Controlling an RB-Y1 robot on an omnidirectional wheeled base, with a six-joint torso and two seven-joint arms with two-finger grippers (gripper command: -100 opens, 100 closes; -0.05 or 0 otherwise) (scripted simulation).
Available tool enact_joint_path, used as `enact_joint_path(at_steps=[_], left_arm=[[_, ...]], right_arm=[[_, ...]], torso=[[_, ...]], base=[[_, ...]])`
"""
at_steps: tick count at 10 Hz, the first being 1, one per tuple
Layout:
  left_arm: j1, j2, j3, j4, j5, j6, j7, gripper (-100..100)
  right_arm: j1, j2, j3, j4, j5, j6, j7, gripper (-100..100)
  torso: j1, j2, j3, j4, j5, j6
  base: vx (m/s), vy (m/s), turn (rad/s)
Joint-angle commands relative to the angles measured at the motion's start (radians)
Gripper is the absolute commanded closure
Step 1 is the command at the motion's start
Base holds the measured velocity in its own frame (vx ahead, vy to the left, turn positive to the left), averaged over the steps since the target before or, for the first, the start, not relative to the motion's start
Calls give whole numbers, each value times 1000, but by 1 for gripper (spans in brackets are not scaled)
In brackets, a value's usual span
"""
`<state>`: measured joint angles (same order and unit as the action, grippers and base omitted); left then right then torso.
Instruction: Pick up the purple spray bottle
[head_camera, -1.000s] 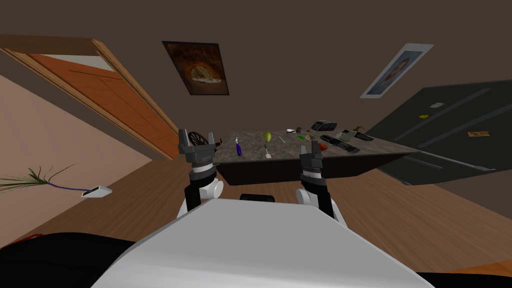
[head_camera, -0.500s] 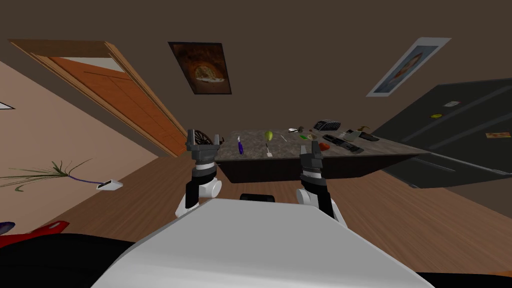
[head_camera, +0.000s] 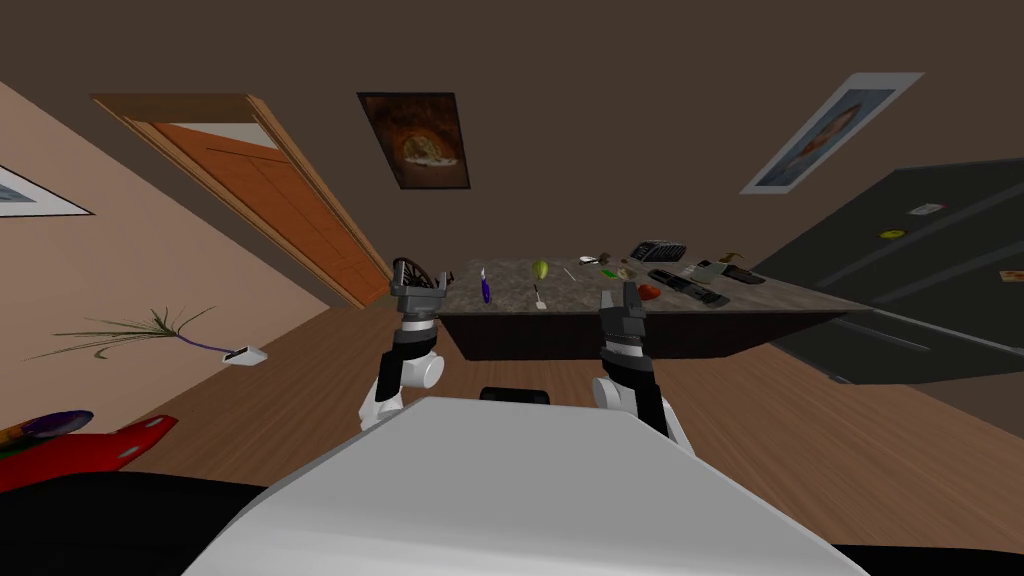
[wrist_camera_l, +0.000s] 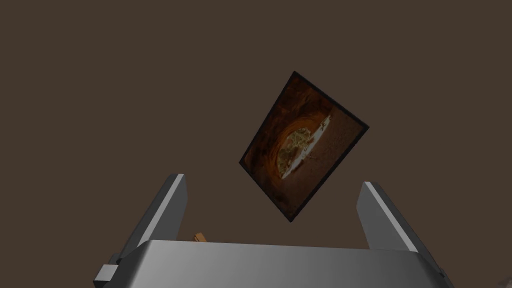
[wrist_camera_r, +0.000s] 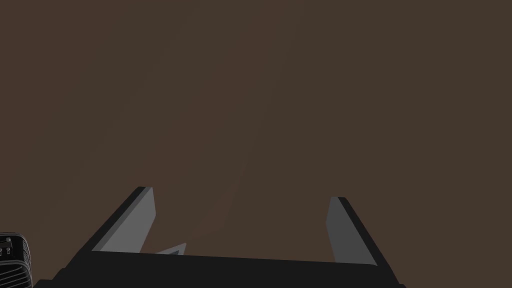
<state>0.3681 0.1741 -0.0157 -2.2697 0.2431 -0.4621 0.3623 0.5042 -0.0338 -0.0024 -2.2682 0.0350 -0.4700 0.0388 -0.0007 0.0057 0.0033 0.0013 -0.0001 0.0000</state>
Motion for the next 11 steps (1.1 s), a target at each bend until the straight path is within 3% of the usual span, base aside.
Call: enact_joint_path(at_steps=[1, 7, 8, 10, 11], left_arm=[[-31, 4, 7, 29, 34, 48, 44, -100], [-90, 15, 38, 115, 171, 221, 205, -100], [-90, 15, 38, 115, 171, 227, 205, -100], [-102, 18, 49, 141, 217, 288, 254, -100], [-102, 18, 49, 141, 217, 297, 254, -100]], right_arm=[[0, 0, 0, 0, 0, 0, 0, 0], [0, 0, 0, 0, 0, 0, 0, 0], [0, 0, 0, 0, 0, 0, 0, 0], [0, 0, 0, 0, 0, 0, 0, 0], [0, 0, 0, 0, 0, 0, 0, 0]], torso=[[0, 0, 0, 0, 0, 0], [-1, -5, -3, -1, 0, 0], [-1, -6, -4, -1, 0, 0], [-1, -7, -4, -2, 0, 0], [-1, -8, -5, -2, 0, 0]], base=[[-71, -10, 78], [-32, -14, 63], [12, -23, 22], [24, -22, 49], [21, -27, 20]])
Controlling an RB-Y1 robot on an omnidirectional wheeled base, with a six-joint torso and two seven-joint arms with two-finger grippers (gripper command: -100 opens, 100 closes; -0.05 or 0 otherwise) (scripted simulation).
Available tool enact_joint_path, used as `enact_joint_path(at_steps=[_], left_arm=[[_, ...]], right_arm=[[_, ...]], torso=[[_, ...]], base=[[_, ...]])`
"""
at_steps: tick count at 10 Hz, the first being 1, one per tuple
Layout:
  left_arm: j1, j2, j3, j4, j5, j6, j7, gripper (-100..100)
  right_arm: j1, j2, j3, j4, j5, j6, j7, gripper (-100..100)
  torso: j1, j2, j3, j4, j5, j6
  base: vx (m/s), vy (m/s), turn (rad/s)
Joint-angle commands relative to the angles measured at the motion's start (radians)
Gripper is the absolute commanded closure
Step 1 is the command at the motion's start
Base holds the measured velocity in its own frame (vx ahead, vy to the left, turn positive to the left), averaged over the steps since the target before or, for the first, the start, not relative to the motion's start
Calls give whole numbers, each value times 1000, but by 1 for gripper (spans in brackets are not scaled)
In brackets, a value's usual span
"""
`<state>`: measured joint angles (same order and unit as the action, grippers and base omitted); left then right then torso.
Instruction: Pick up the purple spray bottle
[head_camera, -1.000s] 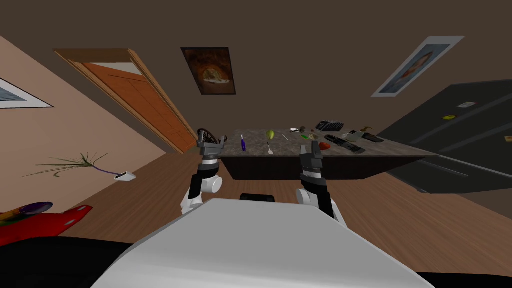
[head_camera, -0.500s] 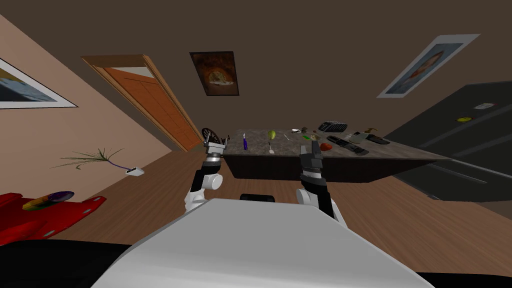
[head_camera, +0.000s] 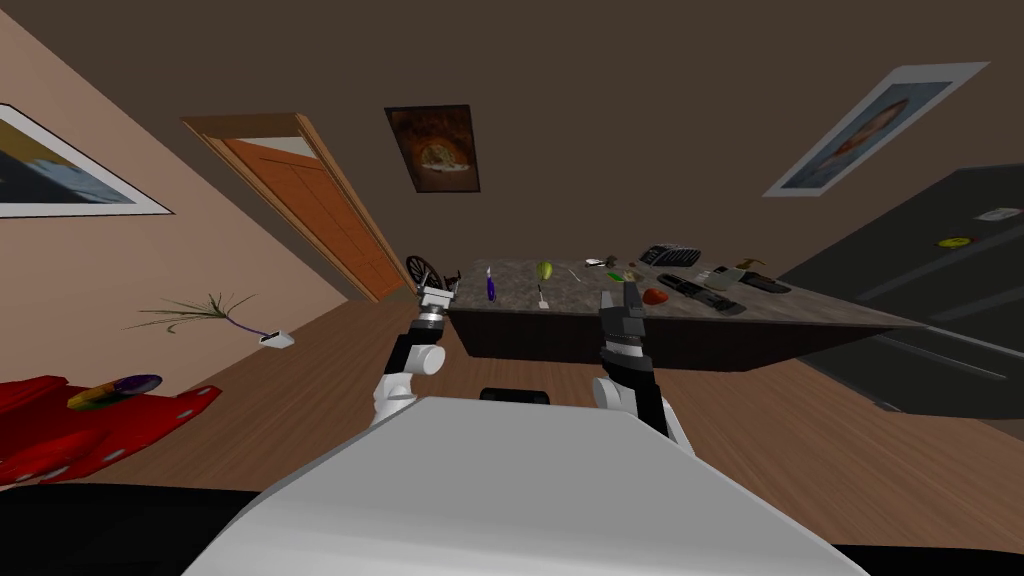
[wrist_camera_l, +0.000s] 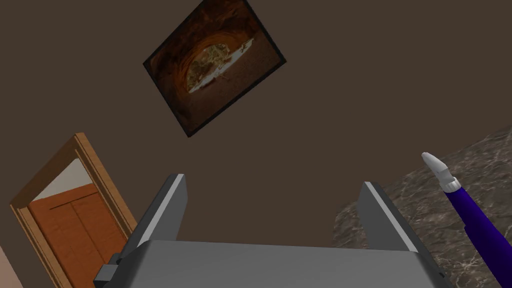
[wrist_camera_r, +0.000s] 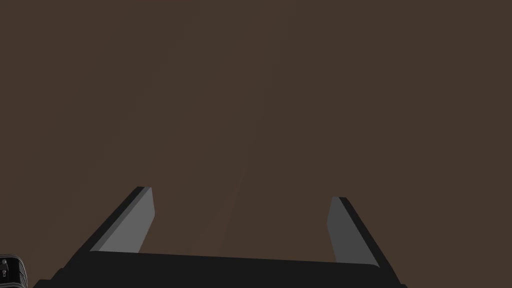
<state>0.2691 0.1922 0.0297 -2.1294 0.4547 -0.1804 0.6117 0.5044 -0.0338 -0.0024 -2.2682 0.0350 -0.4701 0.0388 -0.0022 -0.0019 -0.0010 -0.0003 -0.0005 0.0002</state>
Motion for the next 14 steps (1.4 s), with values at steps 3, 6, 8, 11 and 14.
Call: enact_joint_path(at_steps=[3, 6, 8, 11, 14], left_arm=[[-11, 5, 15, 24, 49, 89, 51, -100], [-14, 10, 26, 45, 91, 164, 91, -100], [-12, 16, 37, 62, 130, 229, 126, -100], [-10, 17, 42, 70, 148, 274, 142, -100], [0, 12, 59, 88, 196, 371, 182, -100]], right_arm=[[0, 0, 0, 0, 0, 0, 0, 0], [0, 0, 0, 0, 0, 0, 0, 0], [0, 0, 0, 0, 0, 0, 0, 0], [0, 0, 0, 0, 0, 0, 0, 0], [0, 0, 0, 0, 0, 0, 0, 0]], torso=[[-1, -2, -1, 0, 0, 0], [-2, -3, -2, -1, 0, 0], [-1, -3, -2, -1, 0, 0], [0, -3, -2, -1, 0, 0], [-2, -5, -3, -1, 0, 0]], base=[[48, -40, 29], [60, -49, 27], [81, -53, 23], [66, -34, 12], [101, -63, 19]])
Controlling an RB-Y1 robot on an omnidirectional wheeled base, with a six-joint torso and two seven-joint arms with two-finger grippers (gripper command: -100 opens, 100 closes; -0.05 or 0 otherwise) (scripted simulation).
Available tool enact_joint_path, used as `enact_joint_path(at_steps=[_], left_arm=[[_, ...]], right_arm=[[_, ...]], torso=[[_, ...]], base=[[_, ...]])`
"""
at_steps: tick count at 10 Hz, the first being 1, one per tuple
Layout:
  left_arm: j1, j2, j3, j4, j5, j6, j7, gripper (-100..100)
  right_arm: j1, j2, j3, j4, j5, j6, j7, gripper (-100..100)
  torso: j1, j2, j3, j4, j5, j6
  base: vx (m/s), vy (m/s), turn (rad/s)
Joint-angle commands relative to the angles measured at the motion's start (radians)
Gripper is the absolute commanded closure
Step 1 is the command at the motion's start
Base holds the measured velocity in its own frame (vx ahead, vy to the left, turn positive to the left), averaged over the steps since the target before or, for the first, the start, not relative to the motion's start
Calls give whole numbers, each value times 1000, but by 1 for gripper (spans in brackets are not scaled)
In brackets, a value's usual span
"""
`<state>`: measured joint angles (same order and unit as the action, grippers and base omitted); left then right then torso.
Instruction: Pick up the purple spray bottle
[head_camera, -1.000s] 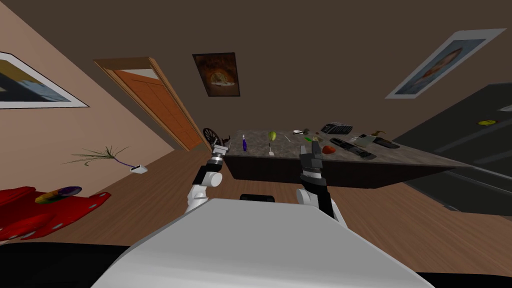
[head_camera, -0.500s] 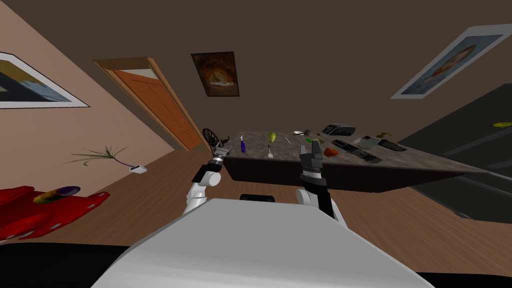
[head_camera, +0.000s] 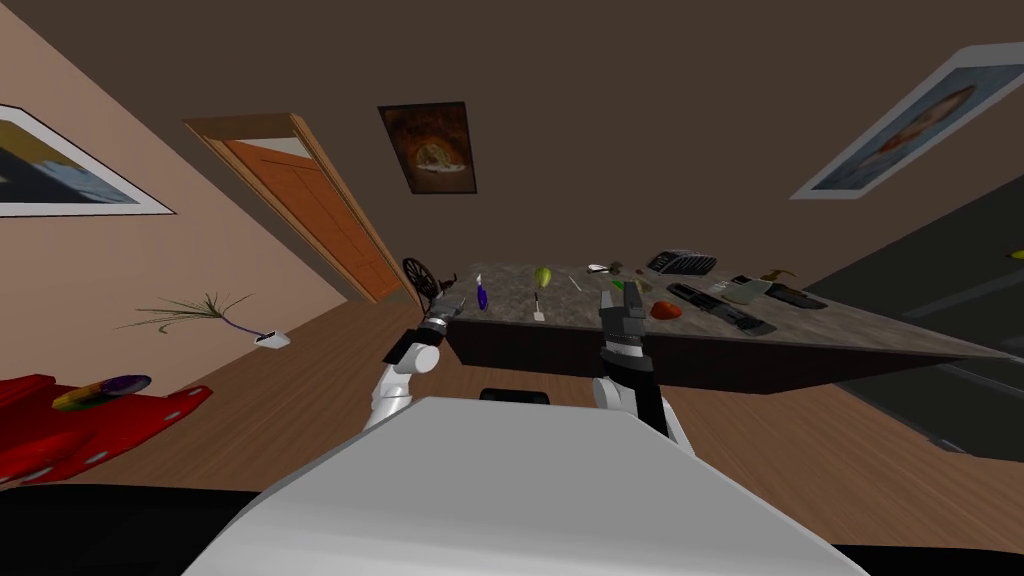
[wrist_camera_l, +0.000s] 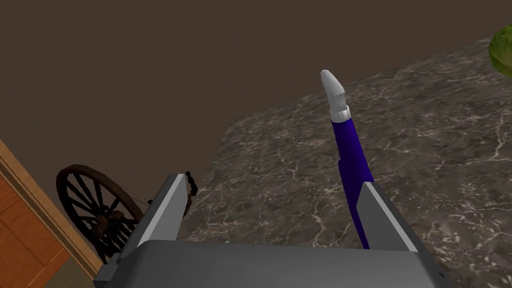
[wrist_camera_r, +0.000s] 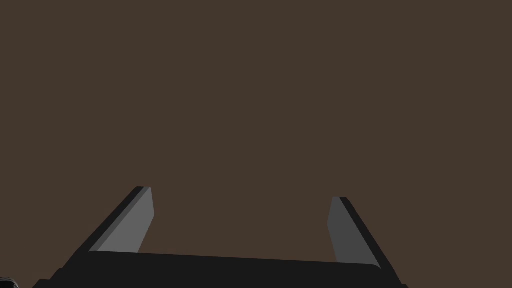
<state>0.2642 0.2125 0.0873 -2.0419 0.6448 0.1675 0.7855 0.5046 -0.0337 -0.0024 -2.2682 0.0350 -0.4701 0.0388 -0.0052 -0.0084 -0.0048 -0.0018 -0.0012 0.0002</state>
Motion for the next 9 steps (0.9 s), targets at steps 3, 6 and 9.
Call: enact_joint_path(at_steps=[3, 6, 9], left_arm=[[13, -24, 12, 9, 33, 88, 29, -100], [27, -72, 29, 19, 66, 165, 53, -100], [38, -150, 43, 25, 90, 222, 69, -100]], right_arm=[[0, 0, 0, 0, 0, 0, 0, 0], [0, 0, 0, 0, 0, 0, 0, 0], [0, 0, 0, 0, 0, 0, 0, 0]], torso=[[2, 0, 0, 0, 0, 0], [3, 0, 0, 0, 1, 0], [2, -2, -1, 0, 0, 0]], base=[[119, -44, 12], [132, -37, 17], [142, -38, 15]])
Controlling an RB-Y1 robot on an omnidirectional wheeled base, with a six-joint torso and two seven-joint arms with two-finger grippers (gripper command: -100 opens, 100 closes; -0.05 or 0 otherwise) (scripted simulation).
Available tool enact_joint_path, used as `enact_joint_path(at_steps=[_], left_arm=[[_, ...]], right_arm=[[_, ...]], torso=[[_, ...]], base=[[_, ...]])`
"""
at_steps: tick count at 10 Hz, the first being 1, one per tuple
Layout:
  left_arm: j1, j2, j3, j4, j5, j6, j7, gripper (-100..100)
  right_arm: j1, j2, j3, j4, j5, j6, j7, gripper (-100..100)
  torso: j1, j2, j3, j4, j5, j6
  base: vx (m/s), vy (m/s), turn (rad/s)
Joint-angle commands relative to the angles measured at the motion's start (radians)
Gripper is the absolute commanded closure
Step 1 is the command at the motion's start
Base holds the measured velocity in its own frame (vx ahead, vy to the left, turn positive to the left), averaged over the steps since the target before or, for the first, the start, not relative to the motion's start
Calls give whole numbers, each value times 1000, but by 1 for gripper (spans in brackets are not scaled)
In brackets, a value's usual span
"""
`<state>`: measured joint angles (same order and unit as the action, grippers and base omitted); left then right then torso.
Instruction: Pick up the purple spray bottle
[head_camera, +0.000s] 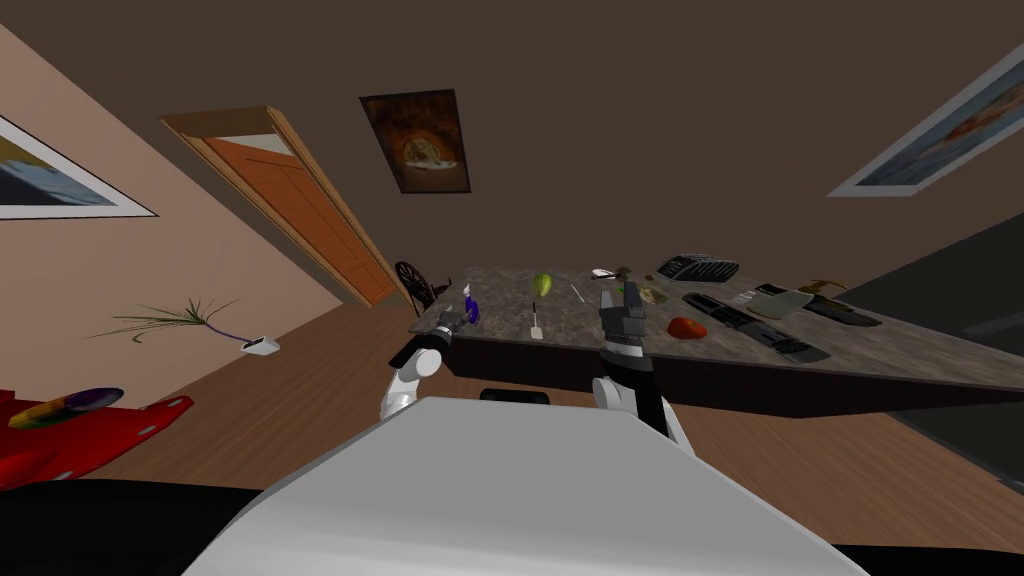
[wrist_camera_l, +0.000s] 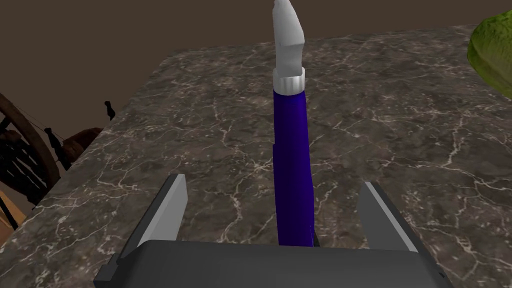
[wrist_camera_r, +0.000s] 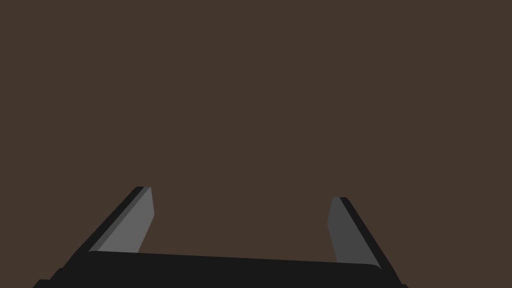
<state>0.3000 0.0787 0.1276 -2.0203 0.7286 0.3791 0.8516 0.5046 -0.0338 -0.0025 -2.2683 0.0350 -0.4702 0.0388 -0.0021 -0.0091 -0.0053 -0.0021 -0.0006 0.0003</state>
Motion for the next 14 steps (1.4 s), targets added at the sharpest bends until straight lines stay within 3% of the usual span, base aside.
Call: enact_joint_path(at_steps=[1, 4, 5, 6, 7, 8, 9, 11, 12, 14], left_arm=[[5, -48, 7, 4, 11, 24, 7, -100], [10, -125, 14, 6, 20, 44, 13, -100], [8, -111, 14, 6, 18, 42, 13, -100], [8, -113, 14, 6, 19, 43, 13, 0], [3, -97, 64, 33, 45, 40, 11, -100], [3, -97, 90, 33, 45, 40, 11, -100], [-2, -82, 125, 60, 72, 36, 9, -100], [-2, -82, 170, 60, 72, 36, 9, -100], [-7, -67, 204, 86, 99, 33, 7, -100], [-7, -67, 249, 86, 99, 33, 7, -100]], right_arm=[[0, 0, 0, 0, 0, 0, 0, 0], [0, 0, 0, 0, 0, 0, 0, 0], [0, 0, 0, 0, 0, 0, 0, 0], [0, 0, 0, 0, 0, 0, 0, 0], [0, 0, 0, 0, 0, 0, 0, 0], [-1, 0, 0, 0, 0, 0, 0, 0], [-1, 0, 0, 0, 0, 0, 0, 0], [-1, 0, 0, 0, 0, 0, 0, 0], [0, 0, 0, 0, 0, 0, 0, 0], [-1, 0, 0, 0, 0, 0, 0, 0]], torso=[[0, 0, 0, 0, 0, 0], [2, 4, 2, 1, 0, 0], [2, 5, 3, 1, 0, 0], [2, 7, 4, 2, 0, 0], [2, 8, 5, 2, 0, 0], [1, 12, 7, 2, 0, 1], [1, 13, 8, 3, 0, 1], [2, 15, 9, 3, 0, 0], [2, 13, 8, 3, 0, 0], [1, 14, 8, 3, 0, 0]], base=[[100, 1, 14], [66, 4, 11], [19, 2, 0], [0, 0, 0], [-53, -28, -369], [-67, -17, -406], [-99, -8, -417], [-62, -13, -142], [-54, -27, -365], [-47, -18, -196]])
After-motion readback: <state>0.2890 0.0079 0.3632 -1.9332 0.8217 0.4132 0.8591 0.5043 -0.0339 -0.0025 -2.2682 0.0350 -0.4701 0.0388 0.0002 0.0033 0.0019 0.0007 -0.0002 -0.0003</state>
